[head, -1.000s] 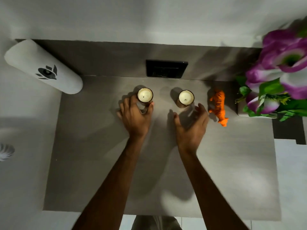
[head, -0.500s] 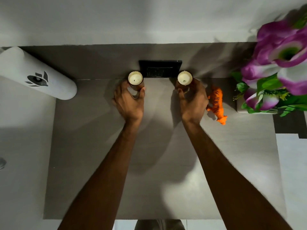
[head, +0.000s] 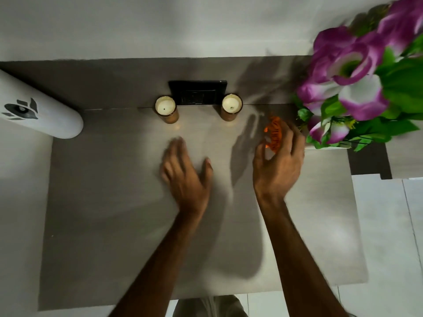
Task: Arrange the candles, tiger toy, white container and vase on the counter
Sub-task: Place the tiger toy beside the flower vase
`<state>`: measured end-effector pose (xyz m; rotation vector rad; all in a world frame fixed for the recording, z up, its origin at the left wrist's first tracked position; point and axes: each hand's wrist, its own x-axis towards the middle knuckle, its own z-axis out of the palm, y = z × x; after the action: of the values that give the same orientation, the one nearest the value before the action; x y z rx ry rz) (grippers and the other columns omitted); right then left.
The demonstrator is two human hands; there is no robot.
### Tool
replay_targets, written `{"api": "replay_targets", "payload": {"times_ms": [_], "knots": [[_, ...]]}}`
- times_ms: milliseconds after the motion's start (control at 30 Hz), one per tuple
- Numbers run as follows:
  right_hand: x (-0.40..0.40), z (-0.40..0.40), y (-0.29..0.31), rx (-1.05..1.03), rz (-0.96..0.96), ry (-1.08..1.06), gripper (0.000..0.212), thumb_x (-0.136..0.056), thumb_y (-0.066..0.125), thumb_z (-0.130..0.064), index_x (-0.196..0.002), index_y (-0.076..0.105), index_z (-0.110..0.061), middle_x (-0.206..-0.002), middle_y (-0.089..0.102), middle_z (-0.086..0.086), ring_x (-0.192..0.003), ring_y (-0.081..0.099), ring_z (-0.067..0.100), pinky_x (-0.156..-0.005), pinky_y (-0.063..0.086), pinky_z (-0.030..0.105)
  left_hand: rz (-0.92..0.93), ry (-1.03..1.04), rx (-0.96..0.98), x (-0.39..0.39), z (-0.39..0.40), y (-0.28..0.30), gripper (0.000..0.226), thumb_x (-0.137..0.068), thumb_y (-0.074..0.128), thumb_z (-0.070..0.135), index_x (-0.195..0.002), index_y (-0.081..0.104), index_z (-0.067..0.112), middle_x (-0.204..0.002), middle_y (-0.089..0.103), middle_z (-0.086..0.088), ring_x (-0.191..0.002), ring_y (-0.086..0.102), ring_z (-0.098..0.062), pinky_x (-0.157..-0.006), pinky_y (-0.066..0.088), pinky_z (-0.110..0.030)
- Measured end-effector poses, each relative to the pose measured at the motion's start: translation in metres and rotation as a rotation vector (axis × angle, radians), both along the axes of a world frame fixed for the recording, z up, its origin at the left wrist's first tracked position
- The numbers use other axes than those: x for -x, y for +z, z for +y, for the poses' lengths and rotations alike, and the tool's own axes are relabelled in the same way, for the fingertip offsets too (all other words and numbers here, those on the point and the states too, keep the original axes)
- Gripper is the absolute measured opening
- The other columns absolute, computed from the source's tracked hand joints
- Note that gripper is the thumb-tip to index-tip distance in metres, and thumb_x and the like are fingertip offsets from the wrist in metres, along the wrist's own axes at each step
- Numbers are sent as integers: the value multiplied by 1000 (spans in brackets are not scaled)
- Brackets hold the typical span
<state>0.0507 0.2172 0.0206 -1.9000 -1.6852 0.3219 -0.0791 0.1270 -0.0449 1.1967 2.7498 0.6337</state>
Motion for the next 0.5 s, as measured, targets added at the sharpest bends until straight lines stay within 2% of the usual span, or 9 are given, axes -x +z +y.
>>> {"api": "replay_targets", "payload": {"times_ms": [67,133,233,333,500], "knots": [[-17,-6,-1,93,5,-51,55,-98,71,-26,-149,56,-12,-155,55,11,-135,60,33,-102,57,46,49,-234,111,-31,-18,-8,75,-107,49,52,-168,29,13,-176,32,-12,-164,29,-32,-134,26,-56],[-27,-5,-4,176,38,-37,50,-100,69,-24,-147,58,-10,-150,61,13,-129,65,37,-100,56,46,96,-348,182,-41,-21,-15,77,-106,39,54,-170,21,15,-179,24,-10,-167,22,-29,-135,26,-57],[-32,1,-5,198,49,-1,41,-104,67,-26,-142,65,-11,-137,72,12,-121,70,34,-103,54,37,115,-351,201,-39,-20,-19,80,-105,34,56,-171,15,15,-181,16,-10,-168,16,-28,-136,22,-56],[-29,10,-5,192,63,23,40,-106,66,-32,-139,68,-10,-130,76,12,-115,73,32,-100,55,34,126,-353,197,-41,-20,-24,81,-105,33,58,-171,13,15,-181,13,-10,-169,12,-28,-137,18,-57],[-25,21,-8,174,92,74,43,-106,66,-32,-144,65,-12,-133,75,11,-116,73,30,-103,57,35,144,-351,205,-42,-19,-25,82,-105,31,60,-171,10,16,-182,10,-9,-170,9,-27,-137,17,-59]]}}
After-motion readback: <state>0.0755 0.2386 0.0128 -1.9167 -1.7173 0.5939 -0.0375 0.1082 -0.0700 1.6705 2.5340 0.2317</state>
